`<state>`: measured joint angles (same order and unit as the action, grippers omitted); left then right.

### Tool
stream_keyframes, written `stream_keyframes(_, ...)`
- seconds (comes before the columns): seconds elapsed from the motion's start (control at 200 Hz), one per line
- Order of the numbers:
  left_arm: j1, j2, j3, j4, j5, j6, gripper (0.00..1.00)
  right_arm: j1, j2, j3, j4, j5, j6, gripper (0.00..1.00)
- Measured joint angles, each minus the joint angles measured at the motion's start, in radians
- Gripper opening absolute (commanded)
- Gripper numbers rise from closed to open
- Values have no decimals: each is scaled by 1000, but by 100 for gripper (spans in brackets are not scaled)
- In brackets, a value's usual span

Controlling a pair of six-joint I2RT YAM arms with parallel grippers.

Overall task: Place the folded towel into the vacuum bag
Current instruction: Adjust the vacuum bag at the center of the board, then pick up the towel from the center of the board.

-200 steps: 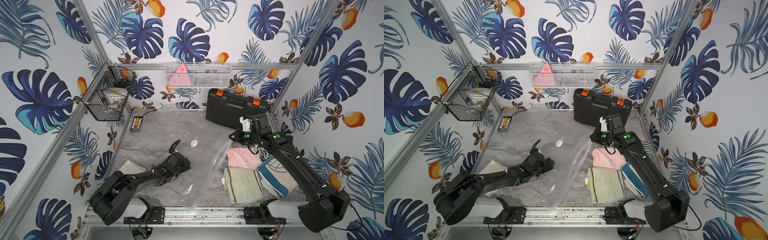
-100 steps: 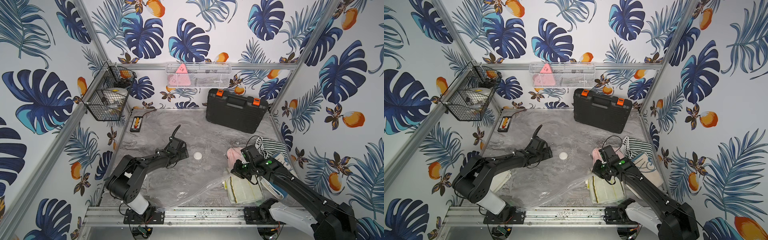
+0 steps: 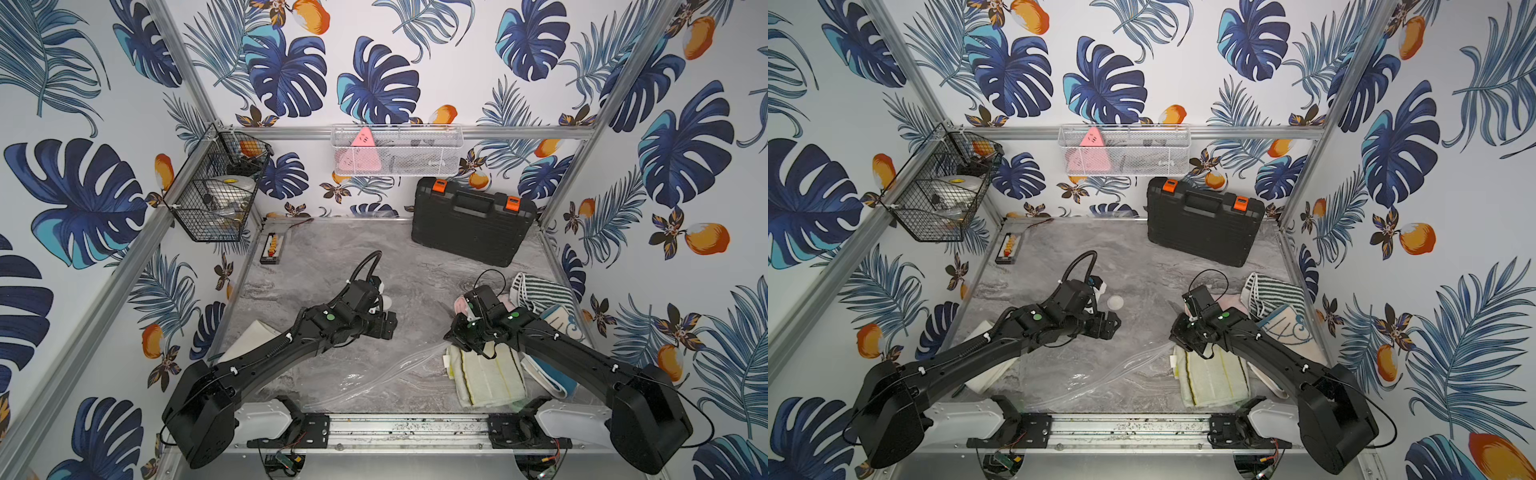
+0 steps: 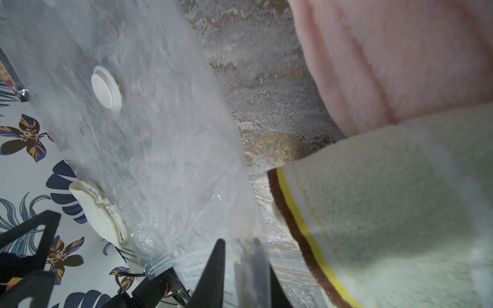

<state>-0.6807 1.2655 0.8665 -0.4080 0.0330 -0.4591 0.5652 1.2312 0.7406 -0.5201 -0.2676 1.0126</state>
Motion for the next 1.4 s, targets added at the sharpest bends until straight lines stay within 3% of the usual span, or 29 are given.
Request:
stream_keyframes(0.09,-41,32,19,2,0,-19,93,2,-16,34,-66,21,-32,72)
stream_keyframes(0.17,-87,58,37,4,-6,-41,93,2,7,129,-190,95,-88,81)
stream_keyframes(0.3,-152,72,39,20,-11,-75,93,18,64,222,-391,281,-141,85)
stream_keyframes(0.445,-159,71,-16,29,-29,-159,93,144,55,214,-595,426,-121,87)
stream_keyframes(0.575,-162,27,-39,38,-40,-196,93,264,70,202,-639,467,-77,88)
stream_keyframes(0.776,-162,65,-105,127,-52,-232,93,319,228,144,-560,467,-64,90)
stream_keyframes(0.881,-159,105,-130,156,-62,-254,93,317,270,137,-499,483,-85,79)
stream_keyframes(1.016,-130,132,-193,206,-89,-278,91,256,266,49,-361,407,-124,42)
stream_keyframes(1.146,-81,159,-247,241,-129,-292,91,179,190,-22,-310,351,-167,22)
stream_keyframes(1.256,-69,177,-254,290,-154,-281,91,131,106,-41,-294,304,-195,12)
stream_keyframes(1.396,-67,187,-252,311,-160,-270,91,112,-54,51,-338,293,-214,8)
